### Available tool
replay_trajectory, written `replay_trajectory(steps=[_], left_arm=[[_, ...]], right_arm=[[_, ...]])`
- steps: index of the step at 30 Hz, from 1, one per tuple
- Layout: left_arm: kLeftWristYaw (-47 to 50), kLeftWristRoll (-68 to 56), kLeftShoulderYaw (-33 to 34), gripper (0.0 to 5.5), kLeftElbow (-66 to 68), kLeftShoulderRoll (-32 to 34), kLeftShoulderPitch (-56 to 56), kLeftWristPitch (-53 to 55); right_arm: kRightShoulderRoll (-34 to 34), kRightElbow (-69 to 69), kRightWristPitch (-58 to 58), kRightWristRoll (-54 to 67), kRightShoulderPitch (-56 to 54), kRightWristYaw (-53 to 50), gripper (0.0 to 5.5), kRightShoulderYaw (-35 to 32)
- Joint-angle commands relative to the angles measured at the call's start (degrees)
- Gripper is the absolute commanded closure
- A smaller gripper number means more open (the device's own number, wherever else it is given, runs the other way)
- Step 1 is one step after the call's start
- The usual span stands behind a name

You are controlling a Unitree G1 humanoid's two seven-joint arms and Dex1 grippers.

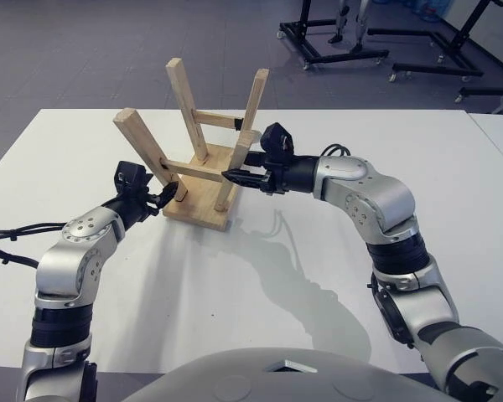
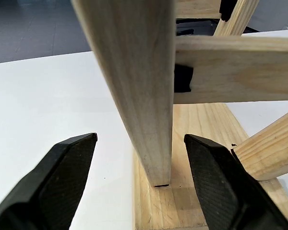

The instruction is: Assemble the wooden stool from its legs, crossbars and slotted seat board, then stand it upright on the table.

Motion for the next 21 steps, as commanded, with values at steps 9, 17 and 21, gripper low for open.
replay_trajectory(steps=[9, 17, 21], left_arm=[[-2.6, -4.0, 3.0, 2.16, -3.7, 0.1, -2.9, 2.8], [-5.4, -12.3, 10.2, 2.16, -4.8, 3.1, -4.1, 6.4], [-5.5, -12.2, 10.1, 2.13, -3.7, 3.7, -4.1, 5.9]], right_arm=[[-0.9, 1.8, -0.6, -2.1, 6.3, -2.4, 3.41, 0.2], [1.0, 1.6, -3.8, -1.9, 7.2, -3.1, 3.41, -1.0], [1.8, 2.1, -4.1, -1.8, 7.1, -3.6, 2.78, -1.0]])
